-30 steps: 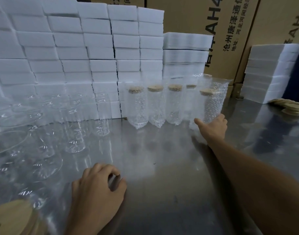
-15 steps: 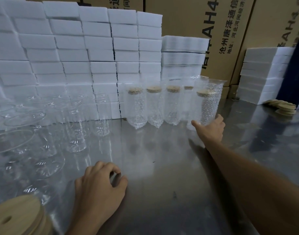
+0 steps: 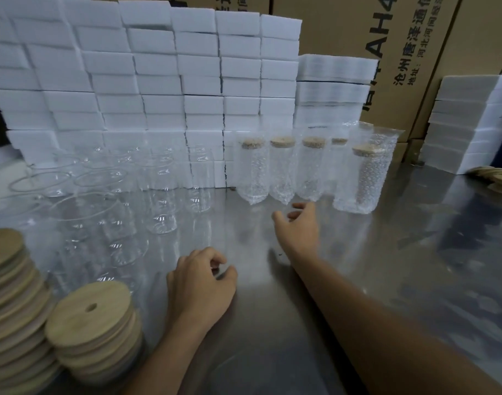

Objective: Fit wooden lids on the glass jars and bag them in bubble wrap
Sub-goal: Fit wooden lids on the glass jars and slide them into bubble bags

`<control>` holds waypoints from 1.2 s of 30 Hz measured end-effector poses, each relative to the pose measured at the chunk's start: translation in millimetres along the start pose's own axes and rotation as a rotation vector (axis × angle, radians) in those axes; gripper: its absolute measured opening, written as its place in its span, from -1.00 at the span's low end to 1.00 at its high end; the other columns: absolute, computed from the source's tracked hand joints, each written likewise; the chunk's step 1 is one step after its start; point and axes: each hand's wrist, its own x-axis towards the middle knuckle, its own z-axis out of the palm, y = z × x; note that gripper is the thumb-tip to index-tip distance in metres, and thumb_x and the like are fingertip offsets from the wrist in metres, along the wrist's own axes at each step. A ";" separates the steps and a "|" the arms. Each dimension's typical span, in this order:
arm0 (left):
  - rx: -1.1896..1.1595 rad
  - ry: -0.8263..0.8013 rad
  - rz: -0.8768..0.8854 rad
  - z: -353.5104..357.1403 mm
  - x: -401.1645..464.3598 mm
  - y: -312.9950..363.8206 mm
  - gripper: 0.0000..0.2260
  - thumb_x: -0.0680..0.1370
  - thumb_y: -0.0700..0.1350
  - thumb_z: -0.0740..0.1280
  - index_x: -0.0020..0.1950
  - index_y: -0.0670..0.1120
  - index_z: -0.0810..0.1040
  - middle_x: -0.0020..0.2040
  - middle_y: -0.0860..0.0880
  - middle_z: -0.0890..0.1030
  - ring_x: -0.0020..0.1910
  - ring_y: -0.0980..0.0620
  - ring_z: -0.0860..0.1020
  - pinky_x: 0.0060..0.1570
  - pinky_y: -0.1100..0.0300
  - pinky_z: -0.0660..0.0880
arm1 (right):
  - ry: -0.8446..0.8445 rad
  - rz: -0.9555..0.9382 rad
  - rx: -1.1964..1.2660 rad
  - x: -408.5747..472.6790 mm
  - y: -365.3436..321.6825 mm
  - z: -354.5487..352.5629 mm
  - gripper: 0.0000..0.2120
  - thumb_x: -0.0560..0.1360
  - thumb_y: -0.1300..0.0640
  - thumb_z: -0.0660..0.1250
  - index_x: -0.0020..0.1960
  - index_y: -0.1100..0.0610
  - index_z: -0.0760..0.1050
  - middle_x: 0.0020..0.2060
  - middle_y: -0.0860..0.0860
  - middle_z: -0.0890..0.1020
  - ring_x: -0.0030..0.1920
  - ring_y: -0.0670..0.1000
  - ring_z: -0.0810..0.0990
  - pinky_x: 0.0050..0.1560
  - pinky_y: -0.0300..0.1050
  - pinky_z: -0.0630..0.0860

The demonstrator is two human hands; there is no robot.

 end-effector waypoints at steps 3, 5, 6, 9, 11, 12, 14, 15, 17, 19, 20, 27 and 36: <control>-0.127 0.063 -0.045 -0.3 0.6 -1.4 -0.81 0.43 -0.06 0.45 -0.26 0.14 0.46 -0.20 0.11 0.59 -0.22 0.21 0.53 -0.01 0.08 0.51 | -0.109 -0.062 0.042 -22.9 -11.0 34.6 -0.62 0.46 -0.01 0.44 0.18 0.04 0.39 -0.01 -0.01 0.56 0.00 0.02 0.58 -0.06 -0.17 0.43; -0.190 0.104 -0.079 0.5 1.7 -2.9 -0.83 0.44 -0.09 0.44 -0.24 0.11 0.48 -0.23 0.09 0.59 -0.25 0.19 0.53 -0.11 0.13 0.52 | -0.180 -0.103 0.056 -33.3 -16.9 57.2 -0.60 0.44 -0.03 0.46 0.16 0.00 0.35 -0.02 -0.04 0.54 -0.01 -0.02 0.56 -0.09 -0.21 0.44; -0.222 0.123 -0.096 0.7 2.1 -3.3 -0.84 0.45 -0.11 0.43 -0.24 0.10 0.49 -0.25 0.09 0.59 -0.26 0.17 0.54 -0.14 0.16 0.51 | -0.215 -0.115 0.060 -36.6 -19.7 67.8 -0.57 0.43 -0.04 0.46 0.19 0.00 0.35 0.00 -0.05 0.53 0.00 -0.03 0.55 -0.04 -0.18 0.48; -0.292 0.160 -0.139 0.1 3.2 -2.7 -0.85 0.44 -0.17 0.41 -0.24 0.06 0.52 -0.31 0.09 0.58 -0.29 0.16 0.55 -0.22 0.23 0.49 | -0.268 -0.135 0.046 -37.0 -27.2 93.2 -0.46 0.41 -0.09 0.46 0.29 0.03 0.36 0.05 -0.07 0.52 0.06 -0.03 0.55 0.08 -0.06 0.52; -0.309 0.159 -0.149 -0.4 3.3 -1.7 -0.84 0.44 -0.19 0.41 -0.25 0.05 0.50 -0.33 0.10 0.58 -0.29 0.13 0.56 -0.19 0.17 0.52 | -0.283 -0.147 0.033 -31.1 -30.7 106.4 -0.39 0.41 -0.12 0.48 0.34 0.05 0.35 0.10 -0.06 0.52 0.12 -0.01 0.55 0.14 -0.02 0.52; -0.316 0.154 -0.151 -1.0 3.2 -1.5 -0.83 0.44 -0.19 0.41 -0.26 0.05 0.50 -0.33 0.11 0.58 -0.28 0.11 0.57 -0.17 0.15 0.54 | -0.293 -0.151 0.027 -28.1 -32.2 112.6 -0.36 0.40 -0.13 0.49 0.37 0.06 0.34 0.14 -0.05 0.52 0.16 0.00 0.55 0.17 -0.01 0.51; -0.327 0.142 -0.156 -1.5 3.6 -1.3 -0.84 0.44 -0.18 0.40 -0.26 0.04 0.50 -0.33 0.10 0.58 -0.26 0.08 0.58 -0.13 0.10 0.55 | -0.312 -0.163 0.011 -21.8 -35.6 125.3 -0.29 0.40 -0.14 0.50 0.42 0.09 0.32 0.22 -0.01 0.52 0.23 0.02 0.53 0.21 -0.01 0.49; -0.329 0.138 -0.158 -1.5 3.7 -1.4 -0.85 0.44 -0.18 0.40 -0.25 0.03 0.51 -0.32 0.09 0.58 -0.25 0.07 0.58 -0.12 0.08 0.56 | -0.316 -0.171 0.002 -18.5 -36.9 131.3 -0.27 0.39 -0.15 0.50 0.43 0.10 0.31 0.26 0.01 0.52 0.27 0.03 0.52 0.23 0.00 0.48; -0.338 0.137 -0.162 -1.7 3.7 -0.8 -0.87 0.44 -0.17 0.40 -0.24 0.02 0.52 -0.33 0.09 0.58 -0.26 0.07 0.58 -0.11 0.06 0.56 | -0.320 -0.186 -0.016 -11.8 -39.3 141.0 -0.22 0.38 -0.16 0.51 0.46 0.10 0.29 0.32 0.03 0.50 0.32 0.05 0.49 0.27 0.01 0.46; -0.349 0.135 -0.162 -2.1 3.2 -0.3 -0.88 0.44 -0.17 0.40 -0.24 0.02 0.52 -0.33 0.09 0.58 -0.27 0.07 0.58 -0.12 0.05 0.57 | -0.328 -0.197 -0.030 -5.1 -40.9 147.7 -0.17 0.37 -0.18 0.53 0.48 0.10 0.26 0.36 0.04 0.48 0.36 0.07 0.47 0.30 0.00 0.44; -0.349 0.134 -0.160 -2.6 2.8 0.0 -0.88 0.44 -0.17 0.40 -0.24 0.02 0.52 -0.34 0.09 0.57 -0.26 0.07 0.58 -0.12 0.05 0.56 | -0.335 -0.201 -0.035 -2.1 -41.7 150.2 -0.13 0.36 -0.19 0.55 0.50 0.11 0.24 0.38 0.04 0.47 0.38 0.07 0.45 0.29 -0.03 0.41; -0.311 0.132 -0.143 -3.9 2.5 0.1 -0.86 0.44 -0.14 0.39 -0.28 0.05 0.49 -0.40 0.13 0.54 -0.32 0.14 0.54 -0.21 0.12 0.54 | -0.365 -0.196 -0.067 9.7 -44.1 155.4 -0.08 0.35 -0.20 0.58 0.52 0.09 0.22 0.38 0.02 0.49 0.37 0.06 0.47 0.30 -0.03 0.39; -0.282 0.143 -0.126 -4.8 0.0 0.9 -0.84 0.43 -0.15 0.38 -0.29 0.05 0.48 -0.38 0.13 0.54 -0.32 0.15 0.54 -0.25 0.24 0.46 | -0.311 -0.184 -0.016 -18.4 -36.6 120.7 -0.16 0.36 -0.12 0.59 0.48 0.11 0.29 0.34 0.00 0.49 0.35 0.01 0.47 0.33 -0.09 0.41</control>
